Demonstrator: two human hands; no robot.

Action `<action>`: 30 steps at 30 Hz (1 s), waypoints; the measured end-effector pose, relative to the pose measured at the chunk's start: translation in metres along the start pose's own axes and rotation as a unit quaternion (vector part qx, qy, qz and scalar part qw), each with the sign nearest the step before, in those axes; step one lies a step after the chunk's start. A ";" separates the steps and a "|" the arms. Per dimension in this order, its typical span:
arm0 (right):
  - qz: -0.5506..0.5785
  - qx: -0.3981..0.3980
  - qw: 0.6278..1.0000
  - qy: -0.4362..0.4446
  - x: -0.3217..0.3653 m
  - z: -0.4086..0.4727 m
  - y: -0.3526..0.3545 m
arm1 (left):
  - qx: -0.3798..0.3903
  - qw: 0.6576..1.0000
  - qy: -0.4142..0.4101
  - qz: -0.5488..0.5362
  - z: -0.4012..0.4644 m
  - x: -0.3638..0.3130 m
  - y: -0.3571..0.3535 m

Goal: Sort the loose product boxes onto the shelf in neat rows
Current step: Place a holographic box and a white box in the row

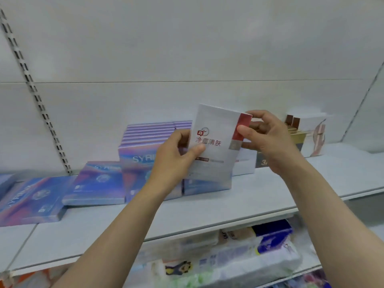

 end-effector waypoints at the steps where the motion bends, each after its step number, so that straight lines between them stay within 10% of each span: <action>1: -0.006 -0.012 1.000 0.000 0.001 0.006 0.019 | -0.013 0.996 -0.034 0.079 0.007 -0.005 -0.013; 10: -0.026 -0.019 0.998 -0.053 -0.037 0.058 0.126 | 0.012 0.877 -0.039 0.479 0.041 0.001 -0.094; 30: -0.242 -0.011 0.969 0.046 -0.095 0.079 0.100 | -0.024 0.848 -0.030 0.529 0.036 0.010 -0.092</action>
Point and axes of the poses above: each hand's wrist, its own z-axis towards the middle knuckle, its own y-axis out of the back of the hand, x = y × z, the point moved 2 cm from there along z, towards the middle knuckle, and after that the axes turned 11 degrees about z, right-handed, at the moved point
